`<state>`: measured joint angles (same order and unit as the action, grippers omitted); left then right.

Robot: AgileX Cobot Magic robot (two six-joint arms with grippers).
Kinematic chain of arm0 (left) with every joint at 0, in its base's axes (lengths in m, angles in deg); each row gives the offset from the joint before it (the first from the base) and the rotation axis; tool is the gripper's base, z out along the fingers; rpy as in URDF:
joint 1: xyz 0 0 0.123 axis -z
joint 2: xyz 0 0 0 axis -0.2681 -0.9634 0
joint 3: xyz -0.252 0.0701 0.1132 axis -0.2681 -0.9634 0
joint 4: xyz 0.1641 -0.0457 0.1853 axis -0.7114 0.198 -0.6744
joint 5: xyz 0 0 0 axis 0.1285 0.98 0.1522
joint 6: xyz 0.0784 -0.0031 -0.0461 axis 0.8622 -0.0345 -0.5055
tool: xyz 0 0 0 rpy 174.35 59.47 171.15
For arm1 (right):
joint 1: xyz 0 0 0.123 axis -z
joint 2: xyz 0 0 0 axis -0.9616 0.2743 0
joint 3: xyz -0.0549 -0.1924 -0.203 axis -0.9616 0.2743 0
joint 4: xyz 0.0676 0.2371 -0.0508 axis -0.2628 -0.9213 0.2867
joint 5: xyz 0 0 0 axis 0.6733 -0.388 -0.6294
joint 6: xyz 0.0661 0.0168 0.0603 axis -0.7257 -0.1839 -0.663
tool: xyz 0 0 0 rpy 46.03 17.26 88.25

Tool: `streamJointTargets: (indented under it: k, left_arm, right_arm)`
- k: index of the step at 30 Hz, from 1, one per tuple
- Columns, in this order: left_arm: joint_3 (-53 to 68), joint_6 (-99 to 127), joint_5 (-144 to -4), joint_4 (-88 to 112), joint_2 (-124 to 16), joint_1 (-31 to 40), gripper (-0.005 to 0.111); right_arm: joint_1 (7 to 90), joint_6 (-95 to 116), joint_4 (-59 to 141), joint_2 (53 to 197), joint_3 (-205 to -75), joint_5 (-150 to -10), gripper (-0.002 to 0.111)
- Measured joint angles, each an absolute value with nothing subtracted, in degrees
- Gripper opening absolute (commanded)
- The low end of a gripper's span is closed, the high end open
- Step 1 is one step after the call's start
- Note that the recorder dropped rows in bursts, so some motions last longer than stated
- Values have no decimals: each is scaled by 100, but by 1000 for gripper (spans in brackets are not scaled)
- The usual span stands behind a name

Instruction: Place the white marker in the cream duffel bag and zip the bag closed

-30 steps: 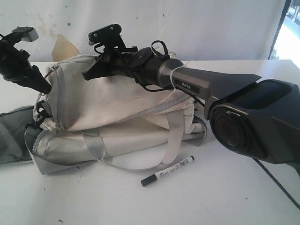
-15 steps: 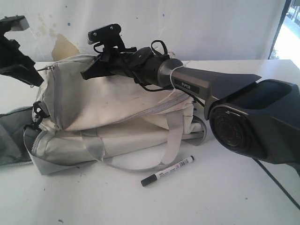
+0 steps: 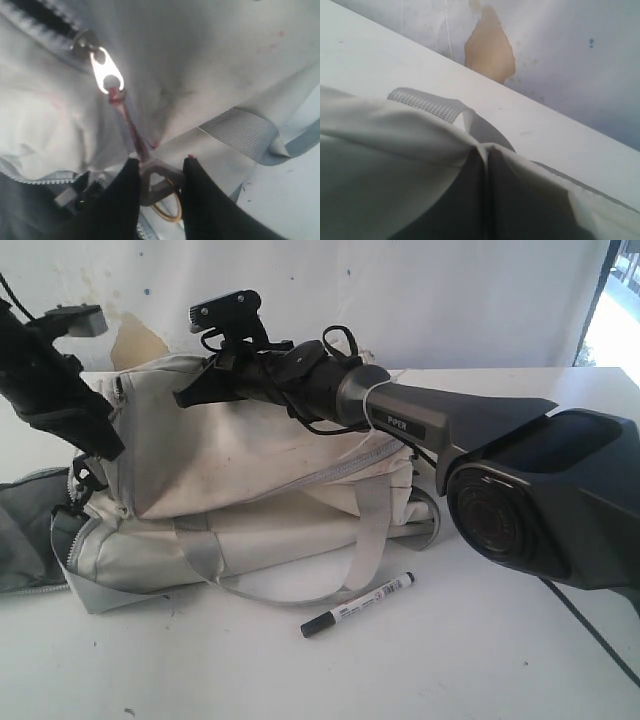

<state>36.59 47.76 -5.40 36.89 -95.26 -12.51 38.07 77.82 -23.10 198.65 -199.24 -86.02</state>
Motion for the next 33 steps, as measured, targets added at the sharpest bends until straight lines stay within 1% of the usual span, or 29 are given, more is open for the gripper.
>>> streamJointTargets:
  k: [3, 8, 18, 23, 29, 33]
  left_arm:
    - [3523, 4680, -540, 3637, -9514, -1081, 0]
    - [3346, 4272, -564, 3609, -9472, -1045, 0]
    - [2399, 4390, -564, 3616, -9419, -1045, 0]
    - [2011, 4794, -576, 4020, -9419, -1045, 0]
    - [1452, 5802, -623, 4953, -9419, -1045, 0]
    - [1326, 5933, -623, 4866, -9405, -1045, 0]
  right_arm:
    - [3807, 7773, -2310, 19865, -19924, -8602, 0]
    - [3807, 7759, -2310, 19865, -19924, -8616, 0]
    - [3807, 7705, -2310, 19865, -19924, -8616, 0]
    - [3807, 7621, -2310, 19869, -19924, -8629, 0]
    - [3817, 7544, -2310, 19869, -19924, -8788, 0]
    - [3817, 7534, -2310, 19869, -19924, -8873, 0]
